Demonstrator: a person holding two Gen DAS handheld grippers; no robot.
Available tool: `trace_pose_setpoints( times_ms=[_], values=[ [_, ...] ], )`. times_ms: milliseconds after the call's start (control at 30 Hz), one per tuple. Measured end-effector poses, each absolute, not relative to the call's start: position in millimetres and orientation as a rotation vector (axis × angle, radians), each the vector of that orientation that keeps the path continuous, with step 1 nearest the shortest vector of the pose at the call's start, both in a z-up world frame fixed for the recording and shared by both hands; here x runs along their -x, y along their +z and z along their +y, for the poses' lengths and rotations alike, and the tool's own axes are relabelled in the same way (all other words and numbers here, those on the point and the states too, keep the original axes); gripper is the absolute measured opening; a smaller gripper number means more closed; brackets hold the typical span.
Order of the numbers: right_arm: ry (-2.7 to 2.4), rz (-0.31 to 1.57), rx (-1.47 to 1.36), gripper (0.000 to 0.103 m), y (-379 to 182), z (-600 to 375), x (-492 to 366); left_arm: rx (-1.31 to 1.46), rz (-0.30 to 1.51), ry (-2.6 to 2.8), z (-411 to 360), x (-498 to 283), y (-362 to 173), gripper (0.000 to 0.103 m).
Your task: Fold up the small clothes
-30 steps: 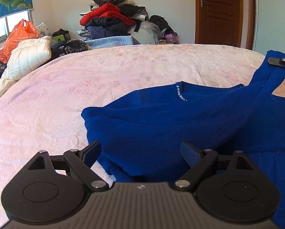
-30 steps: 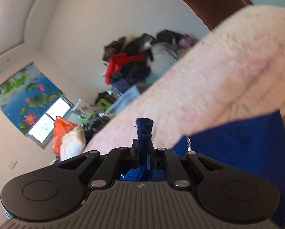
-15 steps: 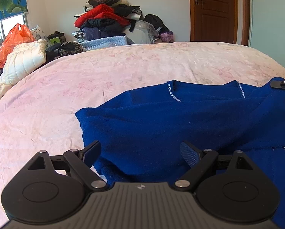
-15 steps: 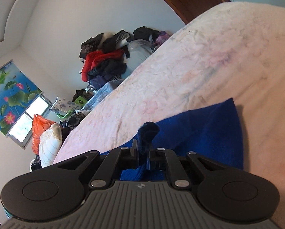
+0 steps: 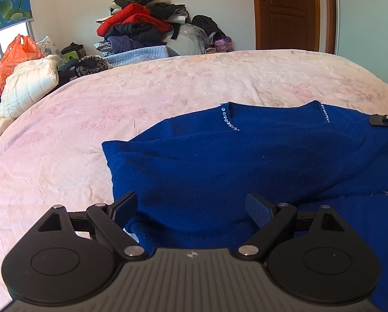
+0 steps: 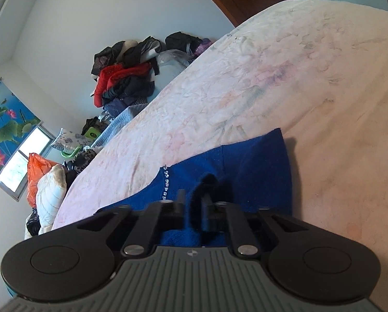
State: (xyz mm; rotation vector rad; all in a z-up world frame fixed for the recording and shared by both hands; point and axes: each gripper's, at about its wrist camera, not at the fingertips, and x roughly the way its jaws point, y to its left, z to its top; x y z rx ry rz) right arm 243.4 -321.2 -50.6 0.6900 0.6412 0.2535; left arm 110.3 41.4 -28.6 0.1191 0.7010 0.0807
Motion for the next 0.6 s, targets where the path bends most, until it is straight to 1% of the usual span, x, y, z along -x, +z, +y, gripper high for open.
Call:
trace_pose_setpoints(
  times_ms=[200,267,300,333,400,467,500,533,567,600],
  values=[
    [0.198,0.583,-0.652,0.008,-44,-332,-236,-0.118,0.704,0.083,42,-112,-29,0.091],
    [0.203,0.604,-0.652,0.008,-47,-338,-240,-0.118,0.704,0.082,41,-112,-30,0.091],
    [0.207,0.621,-0.655,0.011,-49,-339,-242,-0.116,0.705,0.081,42,-112,-30,0.091],
    [0.196,0.632,-0.646,0.015,-50,-339,-242,-0.114,0.706,0.081,42,-112,-30,0.091],
    [0.155,0.621,-0.605,0.016,-47,-336,-237,-0.114,0.71,0.082,41,-112,-31,0.091],
    [0.16,0.588,-0.556,0.021,-39,-328,-229,-0.116,0.714,0.082,40,-112,-32,0.091],
    [0.171,0.583,-0.522,0.031,-34,-322,-227,-0.119,0.716,0.082,40,-112,-32,0.091],
    [0.182,0.581,-0.479,0.044,-30,-315,-226,-0.12,0.717,0.084,39,-112,-32,0.091],
    [0.184,0.576,-0.438,0.047,-27,-308,-224,-0.12,0.716,0.087,39,-113,-32,0.091],
    [0.176,0.568,-0.394,0.047,-23,-301,-222,-0.119,0.715,0.089,40,-112,-32,0.091]
  ],
)
